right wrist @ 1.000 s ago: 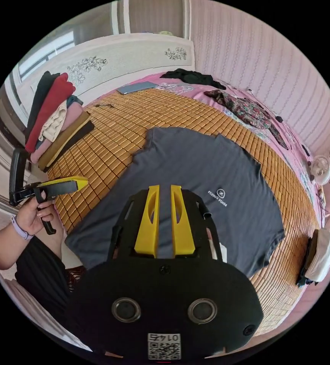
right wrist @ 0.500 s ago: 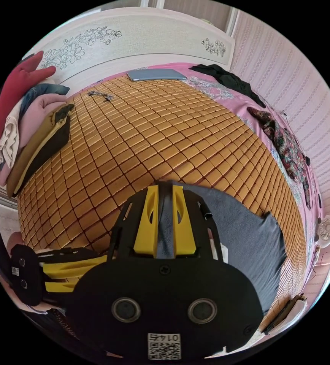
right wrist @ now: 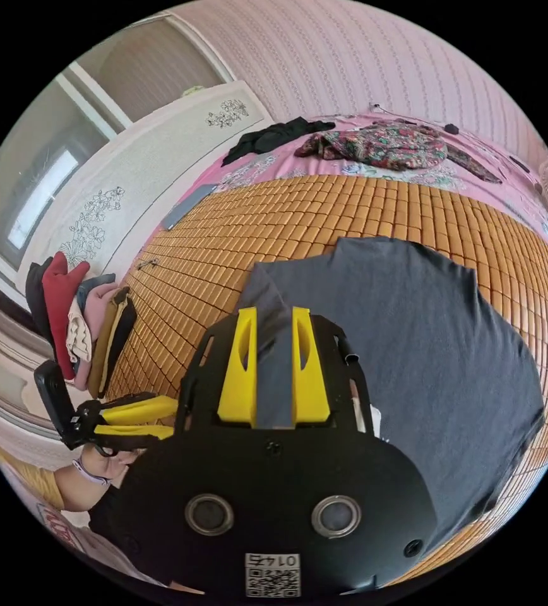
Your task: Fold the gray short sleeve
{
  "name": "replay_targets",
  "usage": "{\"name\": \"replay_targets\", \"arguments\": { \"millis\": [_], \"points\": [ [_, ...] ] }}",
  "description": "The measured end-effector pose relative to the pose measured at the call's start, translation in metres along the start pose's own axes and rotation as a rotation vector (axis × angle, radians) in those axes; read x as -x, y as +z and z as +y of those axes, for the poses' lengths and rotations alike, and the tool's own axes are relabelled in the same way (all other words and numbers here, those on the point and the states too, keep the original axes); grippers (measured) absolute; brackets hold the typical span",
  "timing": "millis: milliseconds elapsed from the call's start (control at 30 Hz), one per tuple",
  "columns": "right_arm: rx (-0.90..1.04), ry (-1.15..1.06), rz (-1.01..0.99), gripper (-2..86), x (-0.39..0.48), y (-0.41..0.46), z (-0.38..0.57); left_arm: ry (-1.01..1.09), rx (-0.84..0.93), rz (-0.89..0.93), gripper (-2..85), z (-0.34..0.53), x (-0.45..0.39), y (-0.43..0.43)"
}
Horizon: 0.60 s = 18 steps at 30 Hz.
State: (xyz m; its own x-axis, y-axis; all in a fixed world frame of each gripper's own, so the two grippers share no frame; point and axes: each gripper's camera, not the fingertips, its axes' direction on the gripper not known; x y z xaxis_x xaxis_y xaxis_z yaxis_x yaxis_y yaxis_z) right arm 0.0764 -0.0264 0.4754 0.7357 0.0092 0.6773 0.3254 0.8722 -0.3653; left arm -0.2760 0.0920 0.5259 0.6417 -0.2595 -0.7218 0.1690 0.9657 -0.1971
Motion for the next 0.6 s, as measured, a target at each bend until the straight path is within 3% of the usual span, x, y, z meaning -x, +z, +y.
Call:
{"name": "replay_targets", "arguments": {
  "millis": [167,433,600],
  "points": [
    [-0.087,0.100,0.039,6.3,-0.042,-0.072,0.063,0.064,-0.012,0.068,6.1,0.016,-0.020,-0.003],
    [-0.116,0.382,0.362,5.8,-0.133,-0.170,0.164,0.211,0.096,0.183,4.5,-0.013,-0.077,0.056],
    [-0.154,0.490,0.275,6.6,-0.180,-0.191,0.172,0.331,0.212,0.240,4.0,-0.054,-0.136,0.125]
  ]
}}
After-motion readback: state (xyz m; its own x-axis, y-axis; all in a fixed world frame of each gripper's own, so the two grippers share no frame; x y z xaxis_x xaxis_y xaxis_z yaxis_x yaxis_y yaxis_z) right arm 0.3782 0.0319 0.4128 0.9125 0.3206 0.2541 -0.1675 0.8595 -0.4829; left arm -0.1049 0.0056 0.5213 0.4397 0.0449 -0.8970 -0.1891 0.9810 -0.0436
